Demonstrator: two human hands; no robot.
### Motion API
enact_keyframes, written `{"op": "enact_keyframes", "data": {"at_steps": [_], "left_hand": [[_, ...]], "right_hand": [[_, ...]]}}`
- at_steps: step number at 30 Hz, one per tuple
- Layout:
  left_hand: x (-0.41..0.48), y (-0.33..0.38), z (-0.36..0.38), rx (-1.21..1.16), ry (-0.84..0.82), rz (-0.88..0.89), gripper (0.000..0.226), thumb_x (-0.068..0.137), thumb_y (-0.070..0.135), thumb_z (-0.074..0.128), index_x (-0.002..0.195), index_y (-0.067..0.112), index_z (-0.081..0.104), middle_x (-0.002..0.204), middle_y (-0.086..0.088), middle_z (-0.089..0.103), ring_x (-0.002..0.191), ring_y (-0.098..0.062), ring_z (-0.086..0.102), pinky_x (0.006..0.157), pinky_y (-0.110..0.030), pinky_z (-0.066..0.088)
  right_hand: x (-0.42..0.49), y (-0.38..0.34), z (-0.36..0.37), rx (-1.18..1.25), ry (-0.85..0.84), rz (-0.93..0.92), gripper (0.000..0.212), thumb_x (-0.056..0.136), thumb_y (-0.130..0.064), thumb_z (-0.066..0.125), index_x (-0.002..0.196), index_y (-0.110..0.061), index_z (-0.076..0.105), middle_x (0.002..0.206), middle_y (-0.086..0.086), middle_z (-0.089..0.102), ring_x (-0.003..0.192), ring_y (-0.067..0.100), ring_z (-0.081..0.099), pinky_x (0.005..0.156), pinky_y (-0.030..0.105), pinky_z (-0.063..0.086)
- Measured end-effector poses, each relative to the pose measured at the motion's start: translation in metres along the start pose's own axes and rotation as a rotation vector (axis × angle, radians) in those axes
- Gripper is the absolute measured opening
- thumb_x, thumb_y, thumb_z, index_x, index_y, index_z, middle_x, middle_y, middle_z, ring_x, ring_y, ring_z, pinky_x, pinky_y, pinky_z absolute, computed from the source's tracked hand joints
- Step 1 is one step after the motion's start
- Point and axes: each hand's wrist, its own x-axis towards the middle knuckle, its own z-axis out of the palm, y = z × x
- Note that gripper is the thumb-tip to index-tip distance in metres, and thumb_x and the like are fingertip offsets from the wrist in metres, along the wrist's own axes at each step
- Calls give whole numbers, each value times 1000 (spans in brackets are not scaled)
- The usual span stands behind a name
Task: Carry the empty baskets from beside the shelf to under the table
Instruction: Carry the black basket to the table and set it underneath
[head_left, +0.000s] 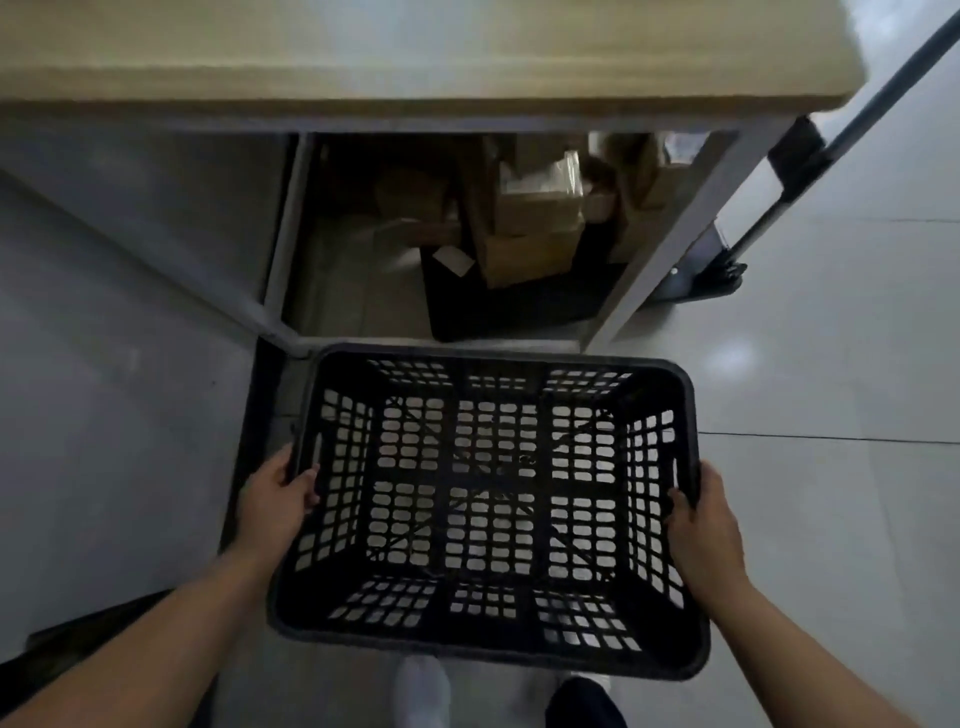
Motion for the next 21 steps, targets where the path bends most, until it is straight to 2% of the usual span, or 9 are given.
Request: {"op": "enact_keyframes", "data": {"at_steps": [3,5,7,11,13,16,18,19,21], "left_hand": [[52,-54,34,11,-10,-28,42,95,8,61,125,38,59,82,1,72,63,-17,60,58,-32,52],[82,-85,50,36,-14,-32,40,93,13,62,116,45,68,76,2,73,60,-13,62,56,-33,53],[103,-109,61,67,-26,-29,37,89,22,62,109,53,69,74,5,74,57,-10,64,54,-33,55],[125,-132,71,64,-34,-44,28,86,30,61,99,54,69,71,5,72,57,-12,65,55,-38,56],[129,-133,77,49,-35,-41,36,90,24,60,89,60,68,69,8,71,60,-17,64,54,-37,54],[129,-128,84,41,-14,-45,55,95,15,59,80,67,63,76,10,72,63,-12,64,54,-30,51],[122,-116,83,62,-57,-12,53,96,14,59,95,67,62,102,8,73,76,-7,69,64,-29,51],[116,-109,80,71,-81,-7,50,97,14,60,115,61,61,120,4,70,93,-8,69,76,-30,51],[99,-92,64,145,-117,4,60,96,16,64,150,31,43,149,-5,51,127,-21,53,100,-33,41]], "right_hand": [[48,32,54,-39,-39,-20,31,99,-12,43,130,-19,43,107,6,64,89,32,60,72,37,43],[73,47,84,-57,-66,-18,31,99,-14,43,130,-20,42,105,8,65,89,35,62,72,38,45],[91,61,108,-59,-89,-11,33,99,-15,43,131,-20,41,106,9,67,89,35,63,73,38,47],[108,78,140,-59,-91,-4,37,98,-14,44,134,-20,40,109,9,66,92,35,61,75,38,44],[111,83,149,-51,-87,10,36,97,-14,43,132,-21,40,106,8,65,88,34,60,73,38,44],[118,83,156,-46,-94,39,34,97,-13,41,131,-21,39,103,7,65,88,35,61,71,38,43],[118,76,152,-81,-114,38,38,96,-15,43,134,-20,39,110,9,64,92,35,60,74,38,42],[117,71,146,-109,-128,28,43,95,-16,46,138,-19,38,117,11,62,100,37,59,79,41,45],[109,55,127,-220,-146,-10,58,95,-19,53,149,-17,32,135,18,51,122,40,49,98,50,43]]}}
